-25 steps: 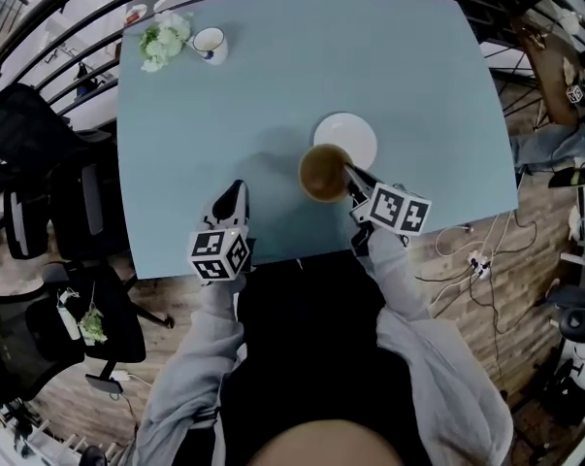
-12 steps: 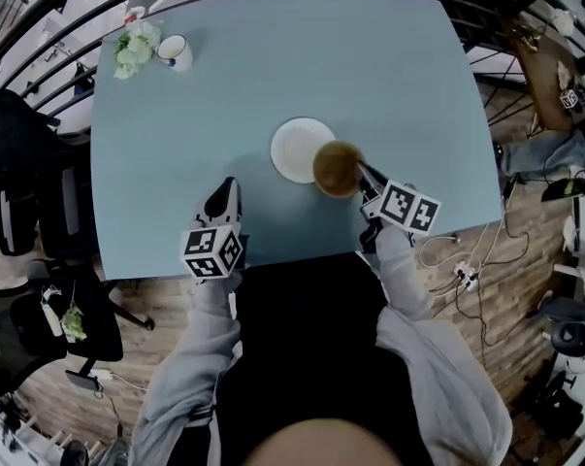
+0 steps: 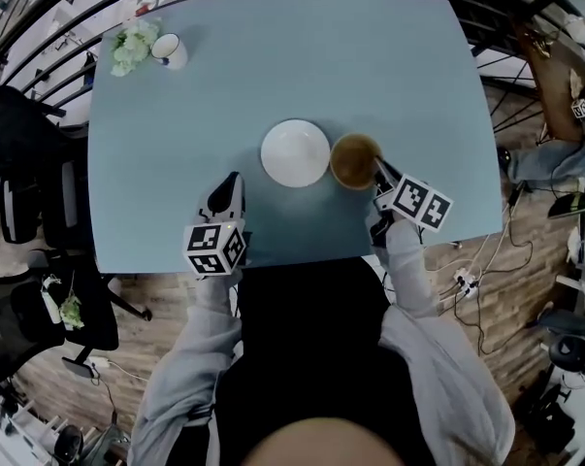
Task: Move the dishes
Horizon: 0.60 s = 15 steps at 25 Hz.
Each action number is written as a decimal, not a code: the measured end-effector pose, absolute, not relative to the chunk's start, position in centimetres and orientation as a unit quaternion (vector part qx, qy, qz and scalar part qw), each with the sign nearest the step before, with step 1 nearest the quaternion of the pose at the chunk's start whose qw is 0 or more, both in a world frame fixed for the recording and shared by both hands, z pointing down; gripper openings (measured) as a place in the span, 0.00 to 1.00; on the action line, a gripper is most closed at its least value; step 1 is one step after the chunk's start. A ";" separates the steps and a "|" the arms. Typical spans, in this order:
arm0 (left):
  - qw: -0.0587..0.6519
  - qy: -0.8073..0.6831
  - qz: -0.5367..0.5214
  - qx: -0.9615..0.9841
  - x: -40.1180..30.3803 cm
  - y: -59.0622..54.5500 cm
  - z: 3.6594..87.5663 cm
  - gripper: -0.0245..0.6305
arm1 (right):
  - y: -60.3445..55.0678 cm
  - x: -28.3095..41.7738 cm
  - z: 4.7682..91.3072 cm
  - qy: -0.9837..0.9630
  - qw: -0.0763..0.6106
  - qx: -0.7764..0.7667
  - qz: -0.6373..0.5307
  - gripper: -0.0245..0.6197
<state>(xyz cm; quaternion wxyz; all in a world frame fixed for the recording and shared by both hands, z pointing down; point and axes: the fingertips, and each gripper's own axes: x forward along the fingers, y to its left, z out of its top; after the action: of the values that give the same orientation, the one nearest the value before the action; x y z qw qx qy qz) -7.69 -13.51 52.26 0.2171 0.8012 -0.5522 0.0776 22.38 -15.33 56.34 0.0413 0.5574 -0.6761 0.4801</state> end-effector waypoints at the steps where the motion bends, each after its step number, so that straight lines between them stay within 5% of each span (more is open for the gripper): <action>1: 0.218 -0.553 0.078 0.800 -7.6 -13.6 52.4 0.07 | -15.5 22.6 56.6 -0.675 0.046 0.559 0.480 0.10; 15: 0.237 -0.563 0.086 0.787 -7.1 -14.0 53.7 0.08 | -17.2 24.6 58.1 -0.654 0.083 0.576 0.483 0.11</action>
<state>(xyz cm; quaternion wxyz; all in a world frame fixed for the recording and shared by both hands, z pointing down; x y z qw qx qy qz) -7.07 -14.04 53.70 0.2371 0.7870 -0.5631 0.0857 24.64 -17.17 58.10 0.0834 0.5759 -0.6542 0.4831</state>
